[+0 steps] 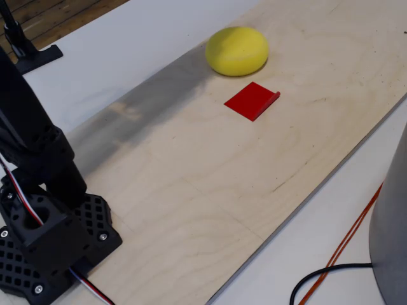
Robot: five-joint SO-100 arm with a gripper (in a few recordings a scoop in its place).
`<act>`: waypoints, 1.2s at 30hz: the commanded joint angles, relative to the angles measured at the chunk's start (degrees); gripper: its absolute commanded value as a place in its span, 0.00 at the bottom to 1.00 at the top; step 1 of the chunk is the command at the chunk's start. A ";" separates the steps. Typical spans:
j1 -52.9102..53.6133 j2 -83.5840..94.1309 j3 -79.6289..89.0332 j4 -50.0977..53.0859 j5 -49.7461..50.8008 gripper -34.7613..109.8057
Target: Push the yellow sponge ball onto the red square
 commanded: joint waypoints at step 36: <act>-0.62 -23.91 -18.63 5.89 22.85 0.41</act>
